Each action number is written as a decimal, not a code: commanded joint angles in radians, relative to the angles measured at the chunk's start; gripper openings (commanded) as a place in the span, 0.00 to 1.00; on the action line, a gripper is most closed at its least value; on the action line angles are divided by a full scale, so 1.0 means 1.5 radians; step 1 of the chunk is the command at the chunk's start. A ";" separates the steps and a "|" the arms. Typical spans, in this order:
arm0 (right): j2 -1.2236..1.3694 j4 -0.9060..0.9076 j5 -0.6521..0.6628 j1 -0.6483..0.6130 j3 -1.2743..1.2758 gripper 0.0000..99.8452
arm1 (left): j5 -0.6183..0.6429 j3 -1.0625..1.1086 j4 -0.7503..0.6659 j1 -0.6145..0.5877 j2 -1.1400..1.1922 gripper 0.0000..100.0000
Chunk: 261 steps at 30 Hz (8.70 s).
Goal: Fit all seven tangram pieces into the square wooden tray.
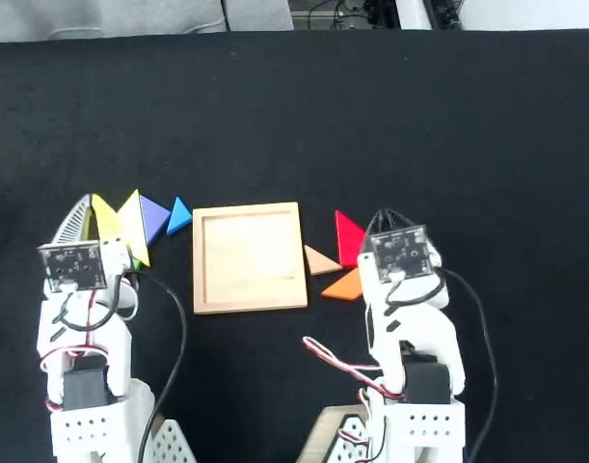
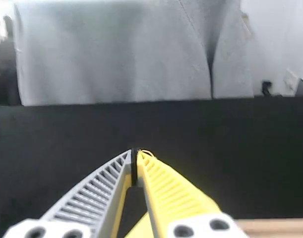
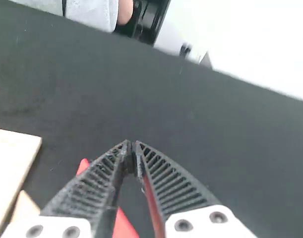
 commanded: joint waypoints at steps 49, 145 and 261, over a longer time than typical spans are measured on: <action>1.297 0.520 0.255 -0.132 -0.954 0.33 | 0.002 0.018 -0.149 0.131 0.239 0.03; 1.040 -0.087 0.325 -0.409 -0.526 0.01 | 0.003 -0.068 0.083 -0.114 0.256 0.03; 1.170 0.334 0.076 -0.315 -0.925 0.01 | 0.004 -0.015 -0.036 -0.076 0.256 0.03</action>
